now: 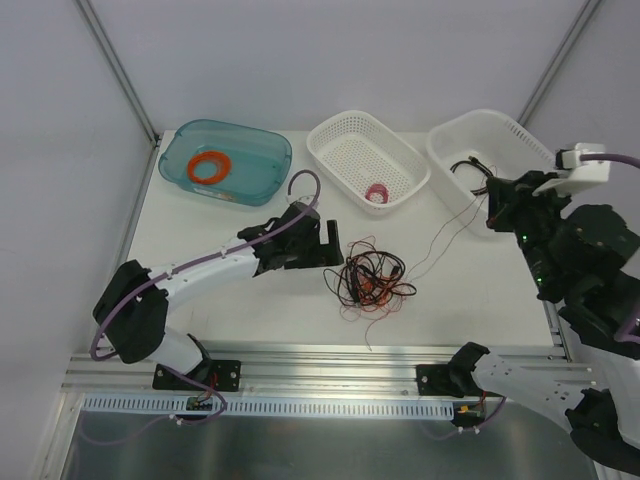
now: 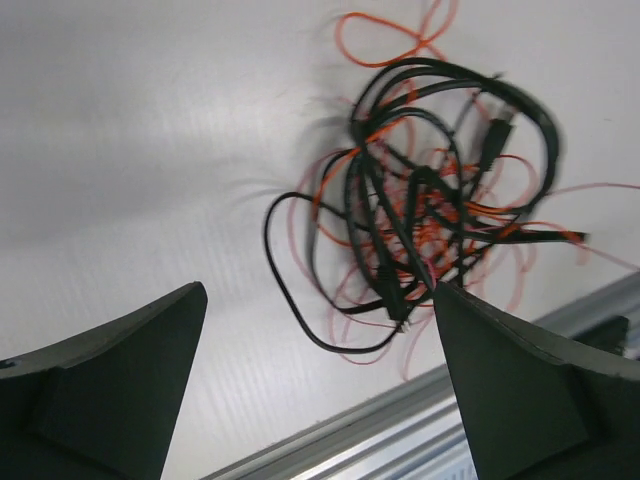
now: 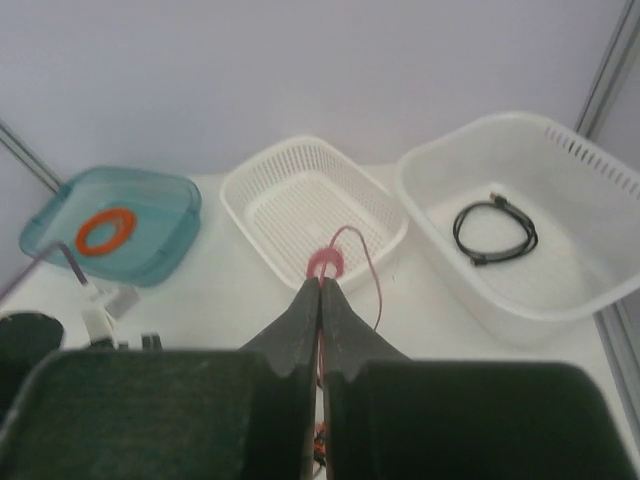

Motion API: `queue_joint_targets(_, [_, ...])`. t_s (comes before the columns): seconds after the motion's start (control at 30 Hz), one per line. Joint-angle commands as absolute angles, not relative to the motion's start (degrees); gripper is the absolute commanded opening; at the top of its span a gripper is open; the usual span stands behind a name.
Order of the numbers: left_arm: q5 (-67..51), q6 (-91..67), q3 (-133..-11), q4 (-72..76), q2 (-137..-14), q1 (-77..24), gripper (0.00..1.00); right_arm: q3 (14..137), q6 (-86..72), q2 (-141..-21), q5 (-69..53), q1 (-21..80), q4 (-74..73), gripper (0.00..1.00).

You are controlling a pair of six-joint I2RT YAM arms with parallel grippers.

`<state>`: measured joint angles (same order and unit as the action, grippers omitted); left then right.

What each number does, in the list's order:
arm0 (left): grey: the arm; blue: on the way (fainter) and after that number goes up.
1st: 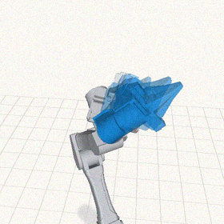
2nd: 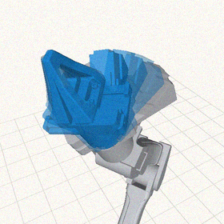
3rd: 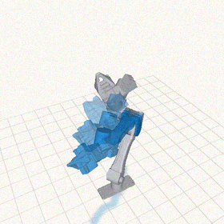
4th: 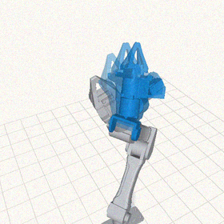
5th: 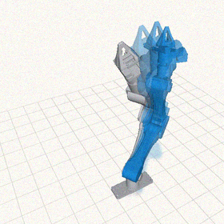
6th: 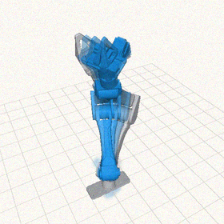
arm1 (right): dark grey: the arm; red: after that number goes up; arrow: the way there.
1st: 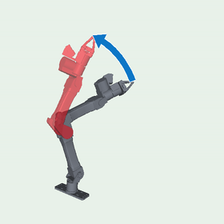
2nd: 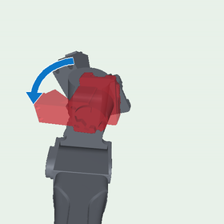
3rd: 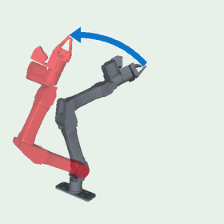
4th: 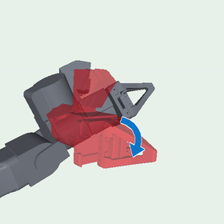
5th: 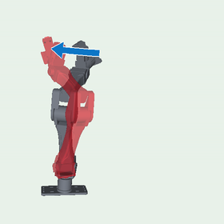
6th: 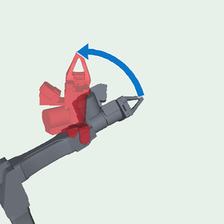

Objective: Untangle the cables

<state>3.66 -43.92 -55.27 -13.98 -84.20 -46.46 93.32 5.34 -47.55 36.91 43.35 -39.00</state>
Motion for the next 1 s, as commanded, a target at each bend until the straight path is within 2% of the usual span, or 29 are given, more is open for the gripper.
queue_joint_targets(0.0, [-2.46,-39.12,-61.69,-13.27,-85.25,-47.19,0.99,86.95,1.94,-47.46,38.67,43.15,-39.55,0.01])
queue_joint_targets(0.3, [-2.82,-36.13,-71.71,-13.36,-99.3,-50.18,0.99,77.79,-6.32,-47.46,34.02,43.15,-42.63,0.01])
queue_joint_targets(0.53, [3.42,-34.55,-74.18,-14.32,-108.63,-52.29,0.99,74.62,-9.05,-47.46,31.64,43.07,-43.33,0.01])
queue_joint_targets(0.63, [7.29,-33.31,-74.88,-16.42,-110.74,-52.56,0.87,74.44,-9.32,-47.55,31.29,43.07,-43.94,0.01])
queue_joint_targets(0.67, [8.25,-32.88,-74.88,-16.78,-110.92,-52.56,0.73,74.7,-9.23,-47.46,31.81,43.07,-44.21,0.01])
queue_joint_targets(0.77, [12.56,-32.52,-73.92,-18.63,-110.66,-52.47,0.51,75.14,-8.18,-47.02,34.01,43.07,-45.17,0.01])
queue_joint_targets(0.8, [13.79,-32.26,-73.13,-19.24,-110.31,-52.38,0.37,75.58,-7.83,-46.76,34.71,43.15,-45.61,0.01])
queue_joint_targets(0.9, [17.22,-32.08,-70.94,-21.44,-108.73,-51.24,0.16,76.55,-6.33,-46.32,37.87,42.89,-46.66,0.01])
queue_joint_targets(0.93, [18.18,-32.08,-70.06,-21.88,-108.11,-50.72,0.06,76.73,-5.89,-46.14,39.71,42.72,-47.1,0.01])
queue_joint_targets(0.97, [18.54,-32.17,-69.09,-22.49,-107.5,-49.15,0.01,77.08,-5.19,-46.14,40.6,42.45,-47.63,0.01])
